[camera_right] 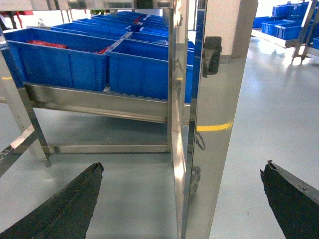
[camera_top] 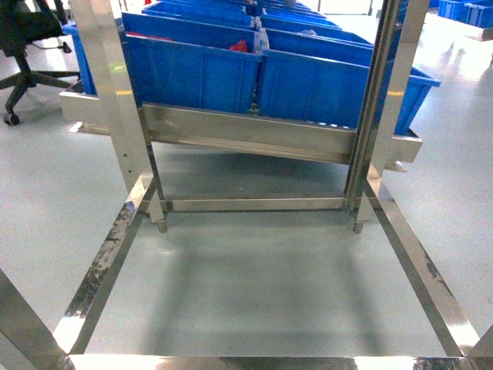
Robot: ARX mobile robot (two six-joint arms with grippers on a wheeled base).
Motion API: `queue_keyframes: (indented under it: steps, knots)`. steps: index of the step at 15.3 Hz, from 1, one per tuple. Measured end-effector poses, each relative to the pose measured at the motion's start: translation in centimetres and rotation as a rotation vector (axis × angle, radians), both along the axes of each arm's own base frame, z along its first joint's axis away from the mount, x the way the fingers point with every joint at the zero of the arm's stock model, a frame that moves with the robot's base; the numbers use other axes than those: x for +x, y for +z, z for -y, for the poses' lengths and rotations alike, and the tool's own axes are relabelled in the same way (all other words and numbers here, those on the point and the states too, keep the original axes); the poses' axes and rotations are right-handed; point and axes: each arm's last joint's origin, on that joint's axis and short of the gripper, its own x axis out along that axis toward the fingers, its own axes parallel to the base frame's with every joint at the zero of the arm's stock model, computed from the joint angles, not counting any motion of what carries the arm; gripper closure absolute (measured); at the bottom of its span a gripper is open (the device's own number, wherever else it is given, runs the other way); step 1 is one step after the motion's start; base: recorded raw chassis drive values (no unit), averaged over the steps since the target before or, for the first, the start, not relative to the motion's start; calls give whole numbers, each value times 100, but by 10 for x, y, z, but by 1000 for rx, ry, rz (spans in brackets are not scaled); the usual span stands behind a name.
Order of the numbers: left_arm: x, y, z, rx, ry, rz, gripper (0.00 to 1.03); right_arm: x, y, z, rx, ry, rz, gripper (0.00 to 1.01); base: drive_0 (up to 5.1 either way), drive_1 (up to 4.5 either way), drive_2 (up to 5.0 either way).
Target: Pick capacitor and pack into box
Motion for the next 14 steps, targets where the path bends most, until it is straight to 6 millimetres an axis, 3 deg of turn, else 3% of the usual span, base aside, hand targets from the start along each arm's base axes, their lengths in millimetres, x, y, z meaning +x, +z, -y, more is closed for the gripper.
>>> queue_keyframes:
  steps: [14]
  knots:
    - [0, 0, 0, 0, 0, 0, 5, 0, 0, 0, 0, 0, 0, 3, 0, 0, 0]
